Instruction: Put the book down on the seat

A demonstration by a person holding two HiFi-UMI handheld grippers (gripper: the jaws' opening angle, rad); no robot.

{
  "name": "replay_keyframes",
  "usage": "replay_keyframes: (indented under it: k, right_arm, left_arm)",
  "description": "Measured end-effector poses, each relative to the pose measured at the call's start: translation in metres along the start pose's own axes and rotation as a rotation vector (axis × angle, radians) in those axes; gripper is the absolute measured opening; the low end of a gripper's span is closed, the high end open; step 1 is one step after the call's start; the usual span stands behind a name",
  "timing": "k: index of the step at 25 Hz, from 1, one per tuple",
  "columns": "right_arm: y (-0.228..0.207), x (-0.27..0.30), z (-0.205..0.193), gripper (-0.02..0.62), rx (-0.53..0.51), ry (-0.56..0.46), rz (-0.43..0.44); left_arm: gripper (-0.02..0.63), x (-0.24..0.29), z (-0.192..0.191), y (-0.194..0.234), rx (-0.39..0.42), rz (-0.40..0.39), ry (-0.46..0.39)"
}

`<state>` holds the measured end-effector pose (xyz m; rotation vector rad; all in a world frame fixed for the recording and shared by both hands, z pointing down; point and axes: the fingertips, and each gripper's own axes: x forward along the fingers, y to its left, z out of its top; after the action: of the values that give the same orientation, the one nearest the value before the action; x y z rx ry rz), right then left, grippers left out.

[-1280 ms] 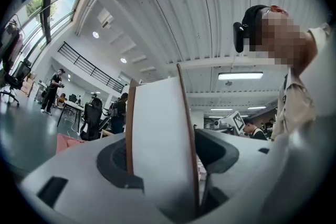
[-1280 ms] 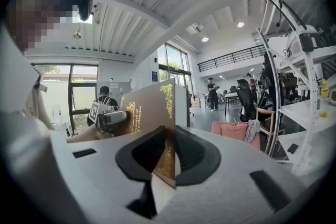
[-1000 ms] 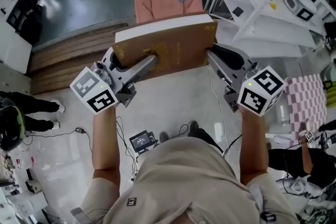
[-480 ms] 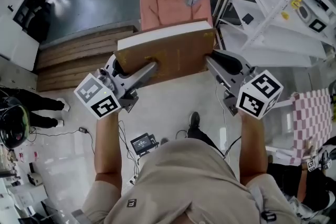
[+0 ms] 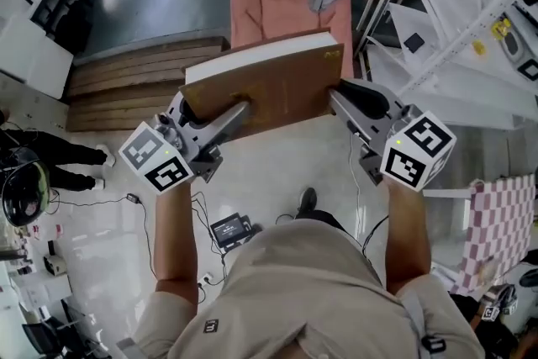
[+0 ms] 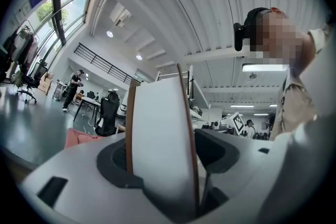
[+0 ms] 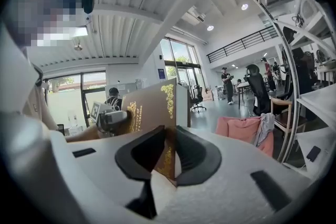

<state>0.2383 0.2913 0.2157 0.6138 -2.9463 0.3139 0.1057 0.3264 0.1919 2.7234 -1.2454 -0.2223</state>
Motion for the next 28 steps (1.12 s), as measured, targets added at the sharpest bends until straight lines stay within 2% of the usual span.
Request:
replay_keyframes:
  k: [6,14,21,24,28]
  right_arm:
    - [-0.023,0.010,0.007,0.049,0.001,0.005,0.037]
    - [-0.027,0.007,0.018,0.049,0.002,-0.007,0.057]
    - [-0.087,0.003,0.016,0.048,0.017,-0.018,0.065]
    - [-0.101,0.002,0.014,0.048,0.021,-0.024,0.053]
    - [-0.140,0.007,0.014,0.048,0.051,-0.022,0.038]
  left_arm:
    - [0.290,0.017,0.002,0.013,0.000,0.036,-0.005]
    - [0.290,0.023,0.012,0.009,0.009,0.050,-0.010]
    - [0.290,0.079,-0.003,0.024,-0.003,0.058,-0.001]
    - [0.290,0.092,-0.009,0.029,-0.012,0.049,0.005]
    - [0.290,0.130,-0.014,0.048,-0.021,0.028,0.027]
